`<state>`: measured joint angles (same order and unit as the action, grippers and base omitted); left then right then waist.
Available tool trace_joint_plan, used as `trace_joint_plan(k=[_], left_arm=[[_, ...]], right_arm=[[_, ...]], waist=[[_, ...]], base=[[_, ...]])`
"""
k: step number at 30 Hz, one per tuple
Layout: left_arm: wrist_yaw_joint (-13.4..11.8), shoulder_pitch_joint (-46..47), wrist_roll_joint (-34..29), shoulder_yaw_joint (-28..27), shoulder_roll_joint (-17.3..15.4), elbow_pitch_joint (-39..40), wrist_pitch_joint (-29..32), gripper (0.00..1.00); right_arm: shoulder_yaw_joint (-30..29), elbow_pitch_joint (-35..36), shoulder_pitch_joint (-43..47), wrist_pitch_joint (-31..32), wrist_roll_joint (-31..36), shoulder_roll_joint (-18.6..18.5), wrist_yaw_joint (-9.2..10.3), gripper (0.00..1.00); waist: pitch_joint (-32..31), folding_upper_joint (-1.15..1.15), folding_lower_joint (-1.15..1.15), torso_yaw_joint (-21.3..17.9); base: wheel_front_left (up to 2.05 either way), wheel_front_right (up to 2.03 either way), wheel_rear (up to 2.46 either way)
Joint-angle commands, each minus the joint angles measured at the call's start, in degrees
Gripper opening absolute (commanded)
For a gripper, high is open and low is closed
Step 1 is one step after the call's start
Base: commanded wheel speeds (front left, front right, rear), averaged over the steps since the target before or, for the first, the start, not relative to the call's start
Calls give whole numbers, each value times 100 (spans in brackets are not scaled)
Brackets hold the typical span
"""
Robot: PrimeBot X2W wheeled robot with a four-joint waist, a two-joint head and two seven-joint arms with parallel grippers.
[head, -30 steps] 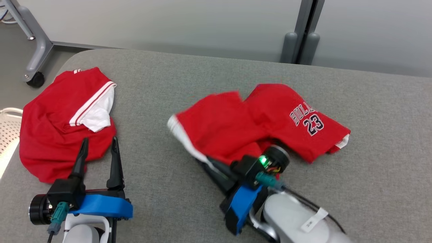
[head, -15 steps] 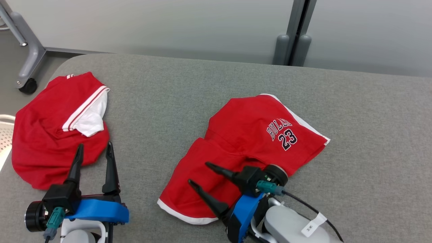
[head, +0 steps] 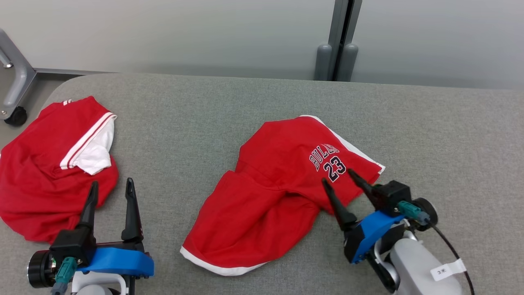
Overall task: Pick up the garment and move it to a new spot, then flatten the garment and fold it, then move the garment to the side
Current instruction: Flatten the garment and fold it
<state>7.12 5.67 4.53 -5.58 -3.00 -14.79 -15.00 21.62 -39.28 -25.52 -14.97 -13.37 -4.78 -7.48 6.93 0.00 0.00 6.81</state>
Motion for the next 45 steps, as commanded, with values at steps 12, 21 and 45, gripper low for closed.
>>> trace_joint_plan(k=[12, 21, 45], left_arm=[[39, 231, 50, 168, 11, 25, -28, 100], [41, 373, 134, 252, 15, -43, -27, 100], [-63, 242, 273, 421, 16, -103, -28, 100]], right_arm=[[-1957, -1049, -669, -31, 1232, -249, -3, 100], [-2494, -2427, -1261, 2, 1719, -178, -3, 100], [799, -275, -2344, -31, -908, 177, -3, 0]], waist=[[329, 0, 0, 183], [481, 0, 0, 333], [208, 0, 0, 597]], base=[[0, 0, 0], [0, 0, 0], [0, 0, 0]])
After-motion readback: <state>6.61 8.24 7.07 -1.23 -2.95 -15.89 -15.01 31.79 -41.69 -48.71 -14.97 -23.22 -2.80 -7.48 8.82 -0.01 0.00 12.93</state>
